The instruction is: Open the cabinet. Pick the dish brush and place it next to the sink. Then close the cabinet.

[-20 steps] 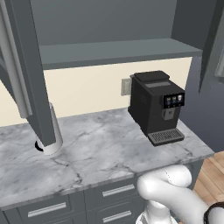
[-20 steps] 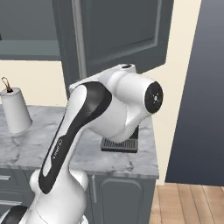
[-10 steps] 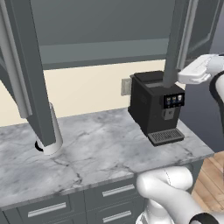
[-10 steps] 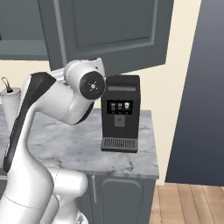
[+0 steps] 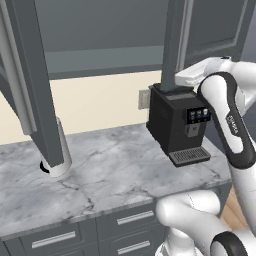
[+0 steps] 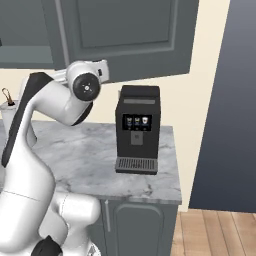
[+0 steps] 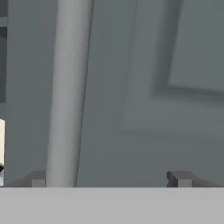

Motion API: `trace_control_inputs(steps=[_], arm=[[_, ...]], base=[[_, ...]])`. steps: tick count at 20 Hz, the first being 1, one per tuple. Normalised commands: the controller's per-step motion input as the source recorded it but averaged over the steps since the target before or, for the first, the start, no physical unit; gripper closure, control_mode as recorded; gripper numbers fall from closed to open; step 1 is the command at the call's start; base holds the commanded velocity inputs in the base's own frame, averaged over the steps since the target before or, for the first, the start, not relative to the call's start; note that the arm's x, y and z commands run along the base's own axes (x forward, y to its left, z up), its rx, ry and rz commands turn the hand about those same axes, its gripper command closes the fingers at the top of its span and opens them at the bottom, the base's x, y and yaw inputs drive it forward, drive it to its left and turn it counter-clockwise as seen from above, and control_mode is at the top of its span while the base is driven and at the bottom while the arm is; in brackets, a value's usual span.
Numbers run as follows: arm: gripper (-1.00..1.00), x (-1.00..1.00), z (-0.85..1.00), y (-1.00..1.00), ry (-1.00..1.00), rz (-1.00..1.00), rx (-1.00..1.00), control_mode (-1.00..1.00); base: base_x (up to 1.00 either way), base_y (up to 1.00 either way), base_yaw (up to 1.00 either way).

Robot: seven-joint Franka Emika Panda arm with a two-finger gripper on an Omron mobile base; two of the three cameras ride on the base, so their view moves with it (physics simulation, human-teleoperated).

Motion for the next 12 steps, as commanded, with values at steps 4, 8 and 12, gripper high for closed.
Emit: trace_control_inputs(steps=[4,8,12], arm=[[-1.00,0.61,0.00,0.11,0.00,0.00,0.05,-1.00],[-1.00,0.26,0.00,0.02,0.00,0.00,0.05,-1.00],[-1.00,0.43,0.00,0.06,0.00,0.00,0.02,-1.00]], base=[[0.00,0.00,0.00],[0.00,0.00,0.00],[0.00,0.00,0.00]])
